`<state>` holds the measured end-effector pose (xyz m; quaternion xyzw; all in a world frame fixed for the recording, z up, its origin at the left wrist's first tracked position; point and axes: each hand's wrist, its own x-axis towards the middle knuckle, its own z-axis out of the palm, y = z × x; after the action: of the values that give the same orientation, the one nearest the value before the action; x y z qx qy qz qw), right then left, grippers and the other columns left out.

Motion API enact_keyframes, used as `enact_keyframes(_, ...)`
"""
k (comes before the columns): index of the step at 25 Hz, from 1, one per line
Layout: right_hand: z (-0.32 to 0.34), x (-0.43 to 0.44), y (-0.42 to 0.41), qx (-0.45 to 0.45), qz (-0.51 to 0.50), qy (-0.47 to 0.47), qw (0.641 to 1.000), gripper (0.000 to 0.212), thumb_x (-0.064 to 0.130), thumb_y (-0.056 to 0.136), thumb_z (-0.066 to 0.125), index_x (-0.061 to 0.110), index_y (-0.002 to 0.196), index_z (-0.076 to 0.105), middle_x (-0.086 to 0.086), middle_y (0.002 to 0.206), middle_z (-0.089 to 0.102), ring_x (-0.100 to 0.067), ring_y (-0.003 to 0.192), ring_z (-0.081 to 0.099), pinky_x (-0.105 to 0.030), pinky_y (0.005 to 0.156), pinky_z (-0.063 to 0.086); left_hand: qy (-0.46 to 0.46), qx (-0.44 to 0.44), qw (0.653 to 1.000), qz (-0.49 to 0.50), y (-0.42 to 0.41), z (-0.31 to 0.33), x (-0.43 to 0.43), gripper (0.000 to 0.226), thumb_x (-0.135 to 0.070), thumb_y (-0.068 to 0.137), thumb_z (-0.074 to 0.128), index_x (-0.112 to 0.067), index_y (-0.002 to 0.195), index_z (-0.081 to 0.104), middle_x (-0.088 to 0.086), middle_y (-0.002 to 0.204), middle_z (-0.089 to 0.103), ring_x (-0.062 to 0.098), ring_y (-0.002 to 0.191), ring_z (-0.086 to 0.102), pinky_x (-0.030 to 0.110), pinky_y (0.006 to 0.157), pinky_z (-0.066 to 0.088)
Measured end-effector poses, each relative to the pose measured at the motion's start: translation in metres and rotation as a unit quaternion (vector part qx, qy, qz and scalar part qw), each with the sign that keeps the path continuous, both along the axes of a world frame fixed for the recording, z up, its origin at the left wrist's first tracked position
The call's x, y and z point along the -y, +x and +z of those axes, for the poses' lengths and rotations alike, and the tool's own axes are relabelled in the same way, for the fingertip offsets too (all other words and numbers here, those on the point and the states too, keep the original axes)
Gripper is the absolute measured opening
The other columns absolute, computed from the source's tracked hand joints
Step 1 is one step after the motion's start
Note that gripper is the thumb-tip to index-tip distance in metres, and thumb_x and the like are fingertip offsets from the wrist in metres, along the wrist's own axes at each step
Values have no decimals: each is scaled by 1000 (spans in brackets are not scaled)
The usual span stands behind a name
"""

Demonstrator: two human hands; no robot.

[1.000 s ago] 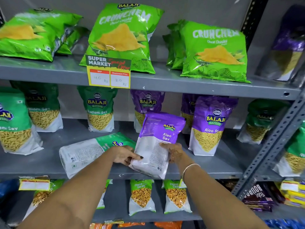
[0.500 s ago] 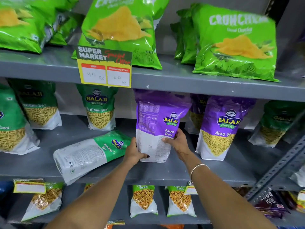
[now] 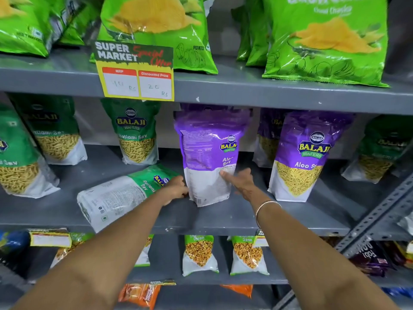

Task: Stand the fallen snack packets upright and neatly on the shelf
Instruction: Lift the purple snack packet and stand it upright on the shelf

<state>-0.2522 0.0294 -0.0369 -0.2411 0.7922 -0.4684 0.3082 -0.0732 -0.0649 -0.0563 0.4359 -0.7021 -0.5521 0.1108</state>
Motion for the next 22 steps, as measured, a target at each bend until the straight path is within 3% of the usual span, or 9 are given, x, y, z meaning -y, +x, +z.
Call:
enact_keyframes(2, 2, 0, 4, 62, 6, -4, 998, 62, 36, 75, 73, 9, 105, 25, -12, 108, 53, -26, 87, 63, -40, 64, 56, 24, 23, 999, -18, 3, 11, 0, 31, -2, 90, 41, -23, 113, 41, 8, 99, 60, 7, 70, 60, 20, 66, 40)
enact_keyframes(5, -1, -2, 4, 23, 56, -6, 998, 34, 15, 84, 62, 15, 96, 31, -4, 88, 50, -12, 63, 47, -15, 39, 37, -21, 27, 999, -24, 6, 9, 1, 40, -11, 90, 52, -23, 127, 42, 2, 87, 64, 6, 68, 63, 22, 66, 40)
enact_keyframes(7, -6, -7, 1, -13, 123, 7, 992, 27, 3, 79, 61, 18, 95, 45, -2, 95, 50, -8, 68, 43, -11, 44, 34, -62, 6, 998, -26, 2, 7, 0, 71, -15, 76, 72, -13, 139, 37, 12, 110, 65, 18, 95, 62, 28, 82, 48)
enact_keyframes(9, -11, -12, -3, -34, 183, 24, 982, 51, 2, 72, 69, 17, 117, 50, -4, 111, 47, -13, 90, 46, -14, 61, 38, -81, -4, 996, -29, -6, 5, -1, 101, -28, 55, 82, -15, 142, 33, 13, 132, 57, 24, 119, 55, 37, 106, 43)
enact_keyframes(12, -15, -16, 3, -41, 245, 33, 968, 89, 19, 56, 85, 20, 133, 41, -7, 127, 43, -21, 122, 40, -30, 100, 42, -78, -20, 996, -26, -21, 5, -6, 111, -30, 43, 81, -17, 141, 31, 11, 136, 55, 23, 124, 53, 42, 109, 40)
enact_keyframes(15, -17, -13, 15, -112, 215, 17, 970, 102, 35, 40, 85, 16, 129, 37, -6, 124, 45, -18, 122, 38, -35, 108, 36, -66, -17, 997, -22, -23, 17, -14, 125, -21, 49, 84, -18, 148, 9, 9, 144, 45, 26, 133, 44, 42, 113, 35)
enact_keyframes(18, -23, -11, 10, -68, 171, -37, 982, 90, 23, 42, 89, 17, 112, 32, -15, 124, 53, -28, 117, 53, -47, 100, 47, -55, 8, 998, -31, -22, 21, -7, 120, -4, 65, 77, -16, 149, -7, 12, 150, 33, 27, 136, 36, 38, 115, 32)
enact_keyframes(20, -25, -12, -2, -42, 184, -62, 980, 87, 11, 47, 87, 17, 116, 34, -17, 124, 57, -31, 113, 58, -50, 96, 50, -46, 18, 999, -22, -21, 20, 2, 101, -4, 63, 75, -14, 145, 19, 18, 143, 43, 26, 124, 48, 39, 109, 39)
enact_keyframes(22, -17, -17, -11, -25, 208, -73, 975, 83, -6, 57, 80, 9, 128, 39, -15, 120, 59, -30, 109, 58, -45, 92, 50, -55, 20, 998, 9, -21, 21, 9, 68, -4, 64, 73, -11, 123, 41, 16, 132, 49, 23, 116, 50, 34, 101, 43)
